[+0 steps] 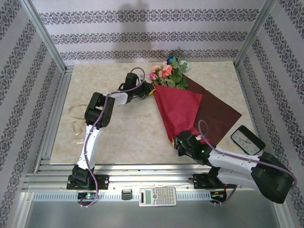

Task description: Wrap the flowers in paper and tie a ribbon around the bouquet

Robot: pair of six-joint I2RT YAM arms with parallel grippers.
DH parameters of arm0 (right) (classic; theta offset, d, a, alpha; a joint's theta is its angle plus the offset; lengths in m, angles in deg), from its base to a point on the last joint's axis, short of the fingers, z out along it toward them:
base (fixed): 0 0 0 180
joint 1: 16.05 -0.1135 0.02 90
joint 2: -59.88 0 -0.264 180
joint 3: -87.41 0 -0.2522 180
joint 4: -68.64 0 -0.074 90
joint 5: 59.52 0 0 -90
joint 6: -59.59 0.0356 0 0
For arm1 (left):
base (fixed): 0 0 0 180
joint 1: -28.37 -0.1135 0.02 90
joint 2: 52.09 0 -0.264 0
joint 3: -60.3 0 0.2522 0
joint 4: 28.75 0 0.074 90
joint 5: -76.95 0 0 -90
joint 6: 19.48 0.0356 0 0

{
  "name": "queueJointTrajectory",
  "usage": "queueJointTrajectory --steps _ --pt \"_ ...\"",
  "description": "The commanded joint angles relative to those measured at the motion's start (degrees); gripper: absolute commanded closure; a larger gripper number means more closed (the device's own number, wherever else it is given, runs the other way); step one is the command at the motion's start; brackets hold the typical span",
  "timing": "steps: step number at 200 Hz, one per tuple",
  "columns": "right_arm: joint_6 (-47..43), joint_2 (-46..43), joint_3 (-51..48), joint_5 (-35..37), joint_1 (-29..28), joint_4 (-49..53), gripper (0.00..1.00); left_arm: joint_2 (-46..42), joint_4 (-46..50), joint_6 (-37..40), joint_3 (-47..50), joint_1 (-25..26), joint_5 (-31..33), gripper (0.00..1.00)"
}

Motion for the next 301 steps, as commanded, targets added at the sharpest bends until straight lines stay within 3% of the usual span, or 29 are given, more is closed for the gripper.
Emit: queueJointTrajectory --steps 1,55,139,156,177,204,229,271,301 --pt "7.2 0.9 0.1 -1.2 -0.1 2.0 1.0 2.5 2.4 1.3 -2.9 -1.4 0.7 1.0" --pt "5.9 4.5 1.7 -3.2 -0.1 0.0 1.0 2.6 5.6 2.7 -6.2 -2.8 1.2 1.0" --pt "4.0 21.3 15.6 -8.7 -5.1 -4.6 1.0 -3.6 5.8 5.4 1.9 -9.3 1.0 1.0" --pt "4.2 25.5 18.7 -11.7 -5.4 -5.4 1.0 -5.7 6.7 5.9 4.3 -10.1 1.0 0.86" --pt "2.6 27.6 22.4 -15.5 -5.4 -2.0 0.68 -10.1 9.0 6.8 9.1 -10.6 3.0 0.73" --pt "-3.5 26.0 26.8 -19.3 -4.0 10.0 0.51 -19.6 13.7 7.0 17.6 -10.4 7.3 0.63" --pt "-14.4 23.2 33.2 -20.8 -1.1 26.5 0.45 -30.3 15.9 5.4 27.6 -7.4 9.5 0.64" --pt "-31.1 18.4 41.6 -19.8 5.7 44.6 0.37 -41.3 20.8 2.8 37.0 3.1 7.7 0.68" --pt "-46.4 14.7 43.0 -18.4 16.6 50.9 0.41 -42.3 17.2 -4.1 40.6 12.2 3.5 0.75"
